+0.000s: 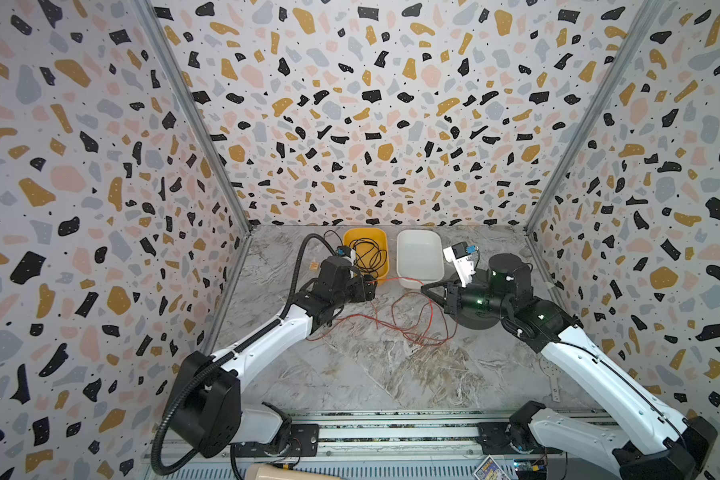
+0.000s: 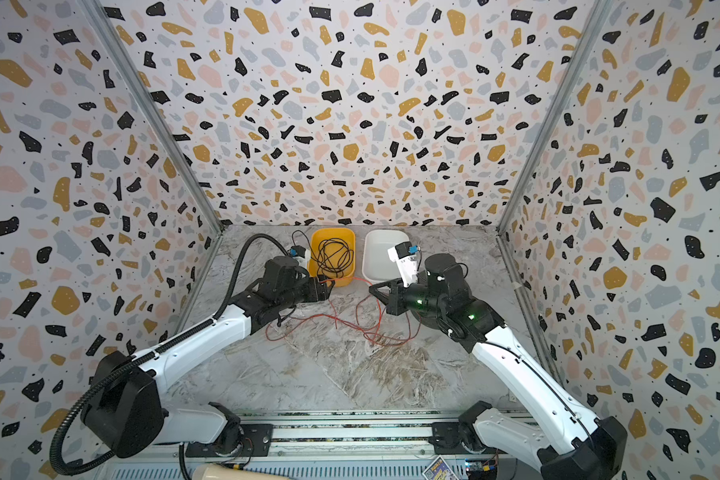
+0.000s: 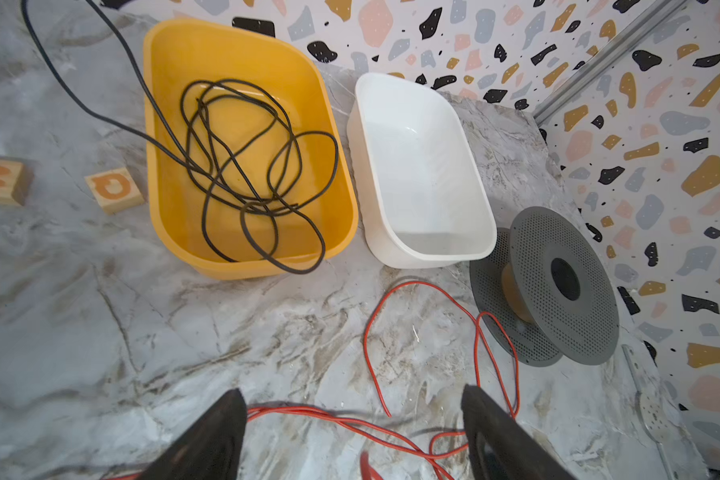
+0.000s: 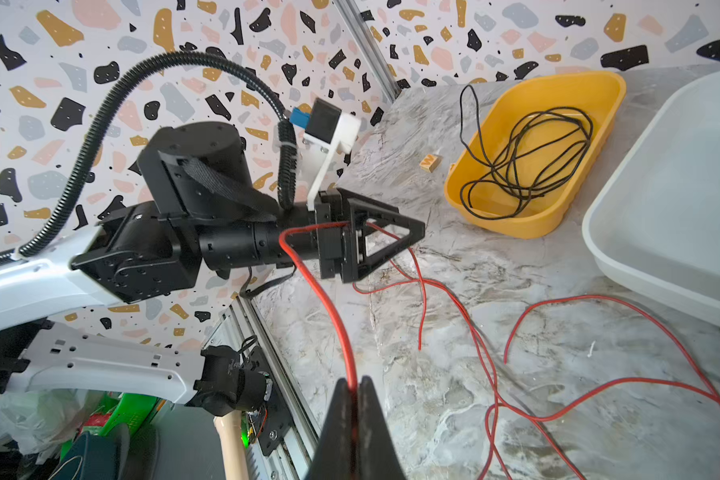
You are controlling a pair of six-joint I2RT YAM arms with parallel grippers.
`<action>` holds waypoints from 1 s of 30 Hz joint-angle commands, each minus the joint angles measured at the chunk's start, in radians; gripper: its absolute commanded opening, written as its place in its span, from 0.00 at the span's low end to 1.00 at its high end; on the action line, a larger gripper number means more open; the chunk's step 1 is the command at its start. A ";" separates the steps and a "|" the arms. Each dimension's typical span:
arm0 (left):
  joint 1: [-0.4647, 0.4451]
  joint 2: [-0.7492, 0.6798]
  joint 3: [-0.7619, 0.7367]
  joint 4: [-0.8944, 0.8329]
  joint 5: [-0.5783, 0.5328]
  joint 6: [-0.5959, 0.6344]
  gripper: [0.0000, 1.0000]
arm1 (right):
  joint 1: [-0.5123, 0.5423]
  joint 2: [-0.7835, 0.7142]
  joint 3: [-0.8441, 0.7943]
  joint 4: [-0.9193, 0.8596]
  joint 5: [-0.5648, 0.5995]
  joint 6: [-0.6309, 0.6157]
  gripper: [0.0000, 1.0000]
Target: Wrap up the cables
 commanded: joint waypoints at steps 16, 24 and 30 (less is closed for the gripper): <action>-0.013 -0.077 0.030 -0.079 -0.229 0.211 0.01 | 0.003 0.065 0.058 -0.172 0.048 -0.110 0.60; -0.101 -0.139 0.072 -0.161 -0.329 0.306 0.00 | 0.034 0.155 0.132 -0.092 -0.035 -0.199 0.78; -0.142 -0.141 0.088 -0.201 -0.352 0.356 0.00 | 0.132 0.261 0.179 -0.036 0.055 -0.313 0.74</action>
